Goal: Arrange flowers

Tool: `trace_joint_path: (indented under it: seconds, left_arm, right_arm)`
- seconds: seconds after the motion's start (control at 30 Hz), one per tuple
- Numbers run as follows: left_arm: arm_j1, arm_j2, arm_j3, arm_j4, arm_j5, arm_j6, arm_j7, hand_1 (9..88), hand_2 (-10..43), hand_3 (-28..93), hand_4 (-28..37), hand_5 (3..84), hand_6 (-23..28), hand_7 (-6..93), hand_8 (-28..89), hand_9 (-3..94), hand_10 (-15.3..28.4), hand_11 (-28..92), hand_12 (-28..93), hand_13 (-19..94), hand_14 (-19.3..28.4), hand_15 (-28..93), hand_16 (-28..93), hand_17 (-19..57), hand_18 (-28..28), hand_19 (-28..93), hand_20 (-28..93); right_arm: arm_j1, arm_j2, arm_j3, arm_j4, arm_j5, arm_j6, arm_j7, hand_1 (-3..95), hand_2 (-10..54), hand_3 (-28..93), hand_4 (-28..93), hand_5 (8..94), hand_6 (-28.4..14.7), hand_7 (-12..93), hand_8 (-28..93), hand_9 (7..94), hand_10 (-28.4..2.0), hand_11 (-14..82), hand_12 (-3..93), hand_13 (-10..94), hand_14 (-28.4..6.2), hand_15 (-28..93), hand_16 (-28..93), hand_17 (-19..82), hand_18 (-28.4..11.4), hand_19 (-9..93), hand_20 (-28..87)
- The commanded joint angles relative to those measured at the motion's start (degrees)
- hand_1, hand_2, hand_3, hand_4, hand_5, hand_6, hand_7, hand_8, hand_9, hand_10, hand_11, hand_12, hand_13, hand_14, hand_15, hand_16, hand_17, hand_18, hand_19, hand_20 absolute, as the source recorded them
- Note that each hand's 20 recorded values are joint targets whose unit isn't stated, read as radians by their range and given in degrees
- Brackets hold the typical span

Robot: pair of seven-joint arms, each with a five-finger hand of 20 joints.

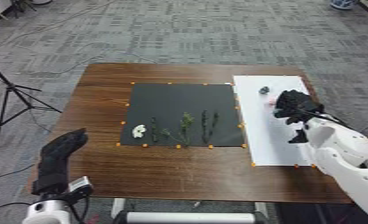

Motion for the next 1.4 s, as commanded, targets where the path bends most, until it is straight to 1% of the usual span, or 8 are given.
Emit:
trace_joint_path:
  seconds: [0.03,0.33,0.6,0.8,0.93,1.1,1.23,1.4]
  left_arm:
    - [0.21,1.37,-1.08,-0.46,-0.78,1.45,0.85,29.3,2.3,70,-25.9,50.0,1.4,20.7,-10,50.1,13.6,25,13,39,16.6,22,1,3.9,12.8,14,16]
    - [-2.24,0.74,1.5,0.26,-0.18,1.78,0.87,29.6,2.8,70,-26.5,50.7,0.9,21.7,-10,50.9,13.7,25,13,40,16.6,22,0,4.1,12.7,15,17]
    - [-2.93,0.84,2.13,0.55,-0.51,3.65,1.17,30.0,4.2,69,-27.1,53.9,-0.9,21.7,-10,51.8,13.9,25,13,40,16.6,23,0,4.4,12.4,15,16]
    - [-4.06,1.13,3.05,1.06,-1.0,3.62,1.55,30.2,4.2,68,-26.8,54.3,-1.0,21.5,-10,52.0,13.9,25,13,41,16.6,23,0,4.7,12.0,14,16]
    - [-5.37,1.19,3.59,1.6,-0.82,2.97,1.49,30.2,4.1,69,-26.8,54.3,-1.1,21.6,-10,52.1,14.0,25,13,40,16.6,23,0,4.5,12.0,15,17]
    - [-5.88,1.05,4.12,1.75,-0.86,3.4,1.53,30.2,4.1,69,-26.7,54.3,-1.1,21.7,-10,52.1,14.0,25,13,40,16.7,23,0,4.3,12.3,15,17]
    - [-4.62,0.91,3.48,1.4,-1.35,3.16,2.0,30.1,4.0,69,-26.7,54.4,-1.0,21.7,-10,52.1,13.9,25,13,40,16.7,23,0,4.2,12.5,16,17]
    - [-5.51,1.03,3.92,1.58,-1.09,2.89,1.64,30.2,4.0,69,-26.7,54.5,-0.9,21.6,-10,52.2,13.9,25,13,40,16.7,23,0,4.1,12.6,16,17]
  right_arm:
    - [22.13,-6.05,-12.48,-4.57,5.14,-7.94,-4.91,62.7,-9.5,56,-16,79.2,-2.4,18,15,89.5,-9.4,8.8,37.5,92,-1.9,58,37,65,-13.0,93,58]
    - [27.09,-26.8,-18.29,2.8,3.94,-19.79,-5.56,62.4,-9.5,56,-17,79.1,-2.3,18,15,89.5,-10.0,8.9,37.1,91,-1.9,58,37,65,-12.8,93,58]
    - [26.43,-42.81,-14.86,12.29,-1.73,-24.49,-5.39,61.6,-9.5,56,-17,80.3,-1.1,17,12,89.9,-10.4,8.9,33.3,91,-2.1,57,38,64,-13.4,93,59]
    - [23.81,-50.48,-13.11,17.0,-8.12,-26.99,-6.29,60.6,-9.5,57,-18,80.8,0.1,17,10,89.1,-10.7,6.0,26.7,91,-2.1,57,38,64,-13.8,93,60]
    - [21.61,-53.16,-13.01,18.25,-13.29,-27.71,-7.82,60.3,-9.5,57,-19,80.8,0.4,17,9,88.9,-10.4,5.6,26.1,92,-2.2,57,37,64,-13.9,93,61]
    - [20.37,-54.21,-12.92,19.11,-16.71,-28.73,-8.98,60.1,-9.5,58,-19,80.6,0.7,17,9,88.7,-10.1,5.2,25.9,92,-2.0,57,37,64,-13.9,93,61]
    - [20.89,-54.26,-13.21,20.5,-20.26,-25.39,-10.24,59.9,-9.5,57,-19,80.0,1.5,17,9,88.1,-10.2,5.0,25.7,92,-2.1,57,38,64,-14.0,93,61]
    - [21.68,-55.38,-12.09,22.7,-25.86,-22.0,-12.19,59.7,-9.5,57,-19,79.7,2.1,18,9,87.8,-10.0,5.1,25.5,92,-2.2,57,38,64,-14.1,93,61]
